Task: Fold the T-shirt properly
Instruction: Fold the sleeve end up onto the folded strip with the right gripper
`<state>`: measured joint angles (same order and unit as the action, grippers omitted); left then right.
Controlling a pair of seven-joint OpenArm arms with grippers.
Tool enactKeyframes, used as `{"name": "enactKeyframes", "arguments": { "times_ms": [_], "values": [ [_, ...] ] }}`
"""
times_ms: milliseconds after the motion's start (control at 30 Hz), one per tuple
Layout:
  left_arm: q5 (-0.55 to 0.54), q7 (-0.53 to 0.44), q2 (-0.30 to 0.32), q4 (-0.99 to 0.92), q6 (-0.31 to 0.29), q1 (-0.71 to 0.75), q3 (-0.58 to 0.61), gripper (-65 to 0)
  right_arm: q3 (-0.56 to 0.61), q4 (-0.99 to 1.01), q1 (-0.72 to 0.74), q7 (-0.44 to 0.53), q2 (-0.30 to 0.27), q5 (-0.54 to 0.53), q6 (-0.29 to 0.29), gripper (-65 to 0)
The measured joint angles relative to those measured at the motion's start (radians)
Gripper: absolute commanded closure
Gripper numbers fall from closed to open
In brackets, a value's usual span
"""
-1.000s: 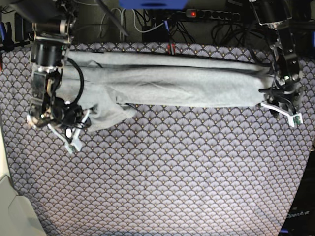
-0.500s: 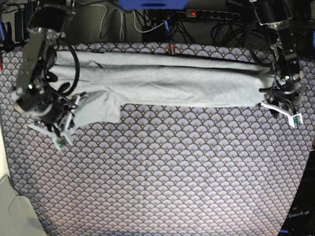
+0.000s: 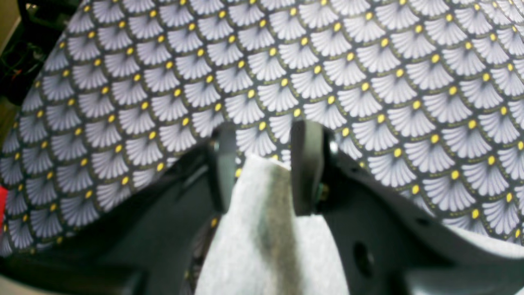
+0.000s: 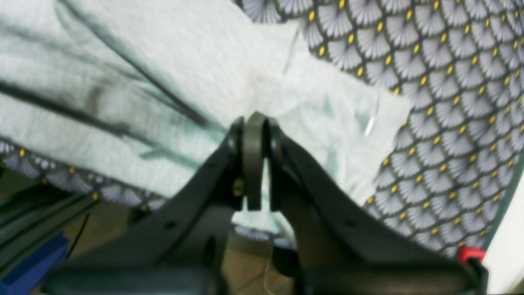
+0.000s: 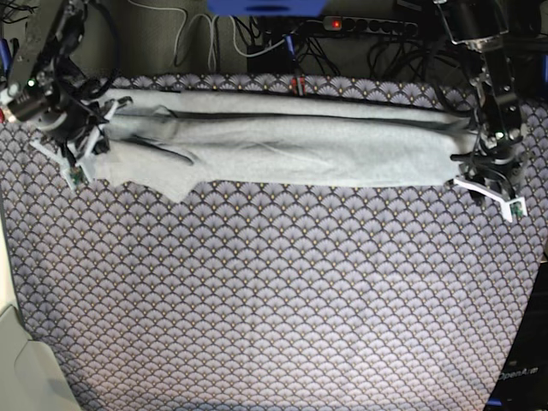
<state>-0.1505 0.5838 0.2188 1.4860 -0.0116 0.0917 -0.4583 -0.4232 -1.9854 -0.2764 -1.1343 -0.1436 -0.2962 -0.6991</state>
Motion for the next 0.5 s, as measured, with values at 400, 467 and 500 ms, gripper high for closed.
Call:
{"name": "enactKeyframes", "arguments": {
  "times_ms": [400, 467, 500],
  "values": [
    [0.000, 0.004, -0.004, 0.003, -0.007, 0.033, -0.054, -22.2, -0.029, -0.002, -0.118, 0.048, 0.006, 0.000, 0.000, 0.0],
    [0.003, -0.003, -0.002, 0.003, 0.004, 0.031, -0.070, -22.2, -0.029, -0.002, -0.121, 0.047, 0.006, 0.000, 0.000, 0.0],
    [0.003, -0.005, -0.003, 0.003, 0.003, 0.034, -0.075, -22.2, -0.029, -0.002, -0.121, 0.047, 0.006, 0.000, 0.000, 0.0]
  ]
}}
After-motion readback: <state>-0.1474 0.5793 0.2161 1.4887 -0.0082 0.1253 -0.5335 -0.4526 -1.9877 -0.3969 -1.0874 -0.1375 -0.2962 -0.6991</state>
